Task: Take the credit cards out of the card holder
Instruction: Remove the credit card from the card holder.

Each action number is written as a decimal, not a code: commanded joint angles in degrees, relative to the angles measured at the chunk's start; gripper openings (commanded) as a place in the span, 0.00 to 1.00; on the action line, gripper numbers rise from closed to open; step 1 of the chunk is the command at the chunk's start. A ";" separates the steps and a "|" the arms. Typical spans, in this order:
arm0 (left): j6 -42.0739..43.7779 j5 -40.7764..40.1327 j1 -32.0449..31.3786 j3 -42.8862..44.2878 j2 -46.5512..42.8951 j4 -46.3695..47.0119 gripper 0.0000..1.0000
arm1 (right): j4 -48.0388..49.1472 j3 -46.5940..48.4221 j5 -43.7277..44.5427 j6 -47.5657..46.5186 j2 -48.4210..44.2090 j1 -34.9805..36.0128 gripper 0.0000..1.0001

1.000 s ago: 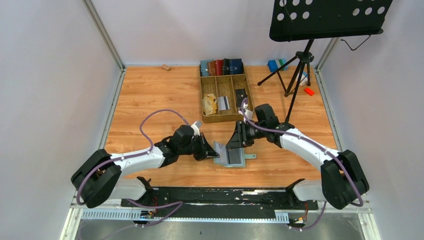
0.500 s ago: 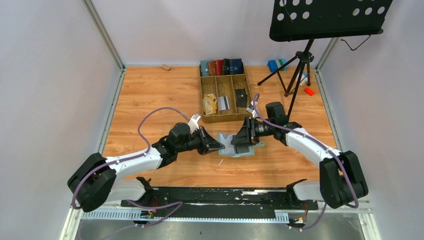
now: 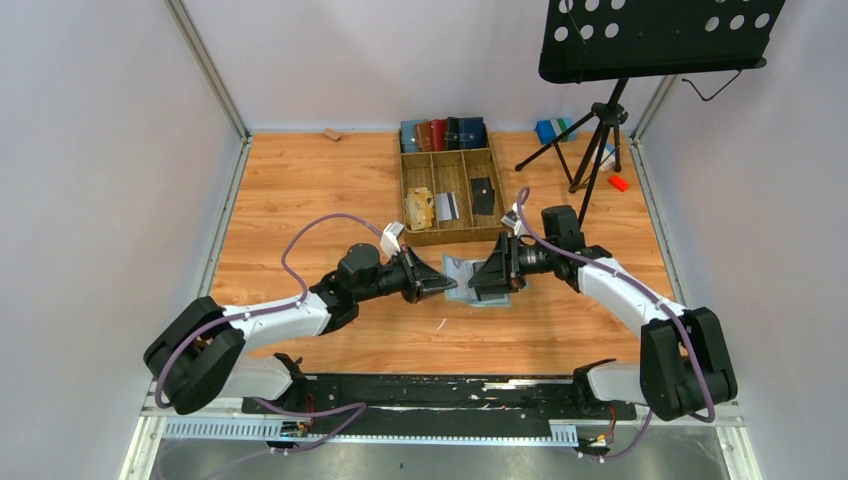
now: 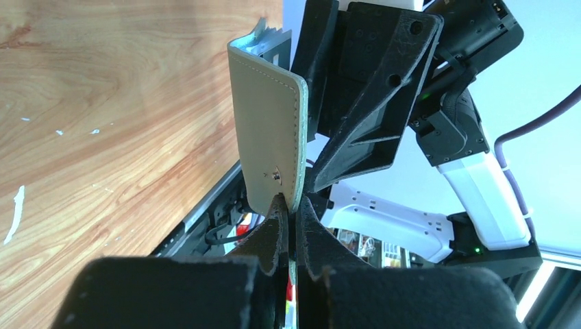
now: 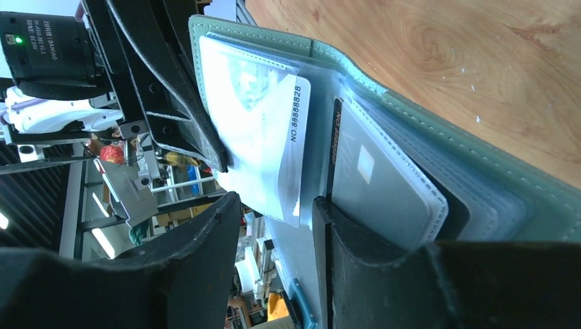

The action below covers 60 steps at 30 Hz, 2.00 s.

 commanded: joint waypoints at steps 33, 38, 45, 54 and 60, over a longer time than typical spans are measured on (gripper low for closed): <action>-3.16 0.26 0.03 -1.13 -1.78 11.10 0.00 | 33.80 -5.60 -4.63 32.43 -9.22 -1.09 0.10; -2.45 0.16 0.03 -0.73 -2.40 9.68 0.00 | 32.74 -5.58 -4.09 32.28 -9.38 -1.17 0.00; -2.62 -1.24 2.17 -3.33 -6.31 8.91 0.00 | 20.49 -3.72 -2.46 23.34 -9.64 -3.22 0.00; -1.49 -2.42 3.72 -5.34 -11.14 4.20 0.00 | 15.43 -2.44 -1.36 19.50 -9.27 -3.64 0.00; 6.65 -5.04 3.94 -0.23 -13.44 -20.93 0.00 | 7.21 0.35 0.95 13.71 -8.77 -3.72 0.00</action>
